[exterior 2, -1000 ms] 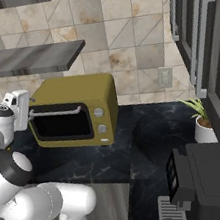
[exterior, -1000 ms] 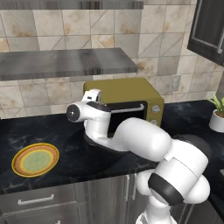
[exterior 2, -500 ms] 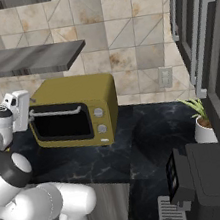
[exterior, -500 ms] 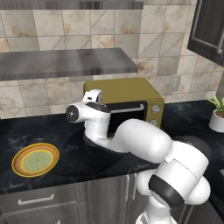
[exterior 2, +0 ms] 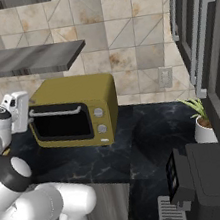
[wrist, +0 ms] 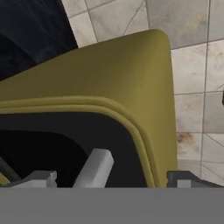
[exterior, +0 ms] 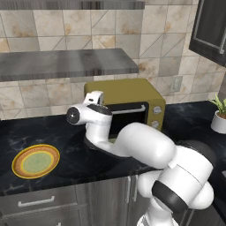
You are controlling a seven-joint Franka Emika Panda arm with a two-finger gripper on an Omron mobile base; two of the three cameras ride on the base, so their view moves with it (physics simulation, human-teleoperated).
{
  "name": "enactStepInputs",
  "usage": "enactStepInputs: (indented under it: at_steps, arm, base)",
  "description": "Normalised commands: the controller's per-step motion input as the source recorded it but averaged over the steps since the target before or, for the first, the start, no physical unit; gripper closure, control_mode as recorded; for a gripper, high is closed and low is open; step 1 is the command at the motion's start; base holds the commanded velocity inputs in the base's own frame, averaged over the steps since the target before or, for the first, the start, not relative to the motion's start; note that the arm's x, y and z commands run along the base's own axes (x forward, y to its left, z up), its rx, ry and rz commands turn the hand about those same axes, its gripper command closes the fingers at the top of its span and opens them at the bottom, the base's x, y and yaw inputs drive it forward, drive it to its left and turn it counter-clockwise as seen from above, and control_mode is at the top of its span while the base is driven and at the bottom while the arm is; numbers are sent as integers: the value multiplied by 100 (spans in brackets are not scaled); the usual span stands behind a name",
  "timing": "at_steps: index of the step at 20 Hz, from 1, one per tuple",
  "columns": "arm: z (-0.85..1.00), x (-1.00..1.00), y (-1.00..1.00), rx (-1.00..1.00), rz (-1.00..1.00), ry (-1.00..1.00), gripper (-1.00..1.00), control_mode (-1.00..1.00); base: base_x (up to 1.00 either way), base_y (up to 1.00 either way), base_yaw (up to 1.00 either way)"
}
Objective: Pick up the bagel from the plate, place it on the toaster oven rack, close the door, and set the timer.
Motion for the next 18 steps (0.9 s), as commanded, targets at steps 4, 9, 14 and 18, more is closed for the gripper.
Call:
enactStepInputs:
  at_steps: [4,9,14,18]
  arm:
    - [0,-46,3,0,2,0,-100,-100]
    - [44,-46,-6,7,1,-1,-100,-100]
    - [64,-43,-40,27,-4,-12,-100,-100]
    - [32,-59,-76,38,-14,-6,-100,-100]
  base:
    - [0,0,0]
    - [0,0,0]
    - [0,0,0]
    - [0,0,0]
